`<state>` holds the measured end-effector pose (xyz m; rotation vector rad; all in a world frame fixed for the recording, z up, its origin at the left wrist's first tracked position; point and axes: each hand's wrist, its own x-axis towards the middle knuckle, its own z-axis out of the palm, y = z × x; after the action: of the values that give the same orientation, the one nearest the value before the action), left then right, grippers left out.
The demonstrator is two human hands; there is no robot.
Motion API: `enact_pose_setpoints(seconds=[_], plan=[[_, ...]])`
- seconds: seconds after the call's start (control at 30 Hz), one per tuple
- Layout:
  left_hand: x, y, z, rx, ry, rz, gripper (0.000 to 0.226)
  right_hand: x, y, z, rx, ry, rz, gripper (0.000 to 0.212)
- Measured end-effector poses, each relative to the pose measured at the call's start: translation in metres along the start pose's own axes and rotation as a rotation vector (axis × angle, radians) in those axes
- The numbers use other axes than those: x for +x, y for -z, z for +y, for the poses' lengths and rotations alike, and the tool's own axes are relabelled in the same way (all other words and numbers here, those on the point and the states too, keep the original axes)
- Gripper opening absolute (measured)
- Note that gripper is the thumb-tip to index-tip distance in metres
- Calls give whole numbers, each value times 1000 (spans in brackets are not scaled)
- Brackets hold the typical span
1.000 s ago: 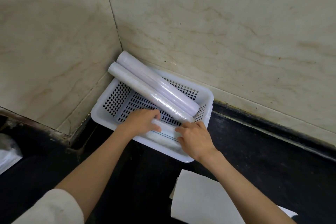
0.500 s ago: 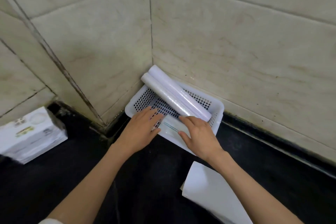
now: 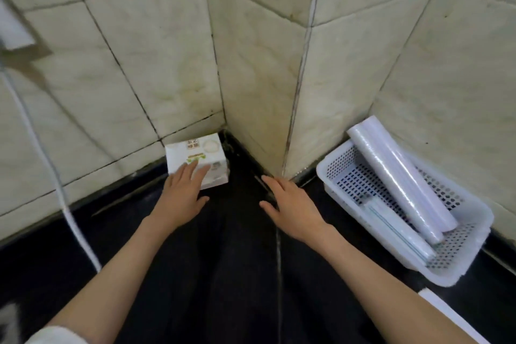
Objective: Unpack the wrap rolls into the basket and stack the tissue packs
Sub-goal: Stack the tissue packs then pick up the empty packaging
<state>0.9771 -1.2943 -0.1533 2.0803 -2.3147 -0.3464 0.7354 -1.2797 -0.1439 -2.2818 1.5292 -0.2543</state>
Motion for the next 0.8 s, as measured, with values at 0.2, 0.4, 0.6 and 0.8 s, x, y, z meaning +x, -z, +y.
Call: enact_pose_setpoints(seconds=[0.2, 0.4, 0.6, 0.8], plan=[[58, 11, -60, 7, 55, -21, 97, 85, -47, -21, 217, -199, -152, 52], [105, -3, -73, 1, -7, -89, 105, 147, -83, -25, 587, -521, -181, 42], [106, -8, -71, -15, -15, 11, 99, 165, -102, -37, 680, -610, -101, 35], [83, 18, -82, -177, 84, 208, 98, 178, -104, -49, 751, -772, 45, 19]])
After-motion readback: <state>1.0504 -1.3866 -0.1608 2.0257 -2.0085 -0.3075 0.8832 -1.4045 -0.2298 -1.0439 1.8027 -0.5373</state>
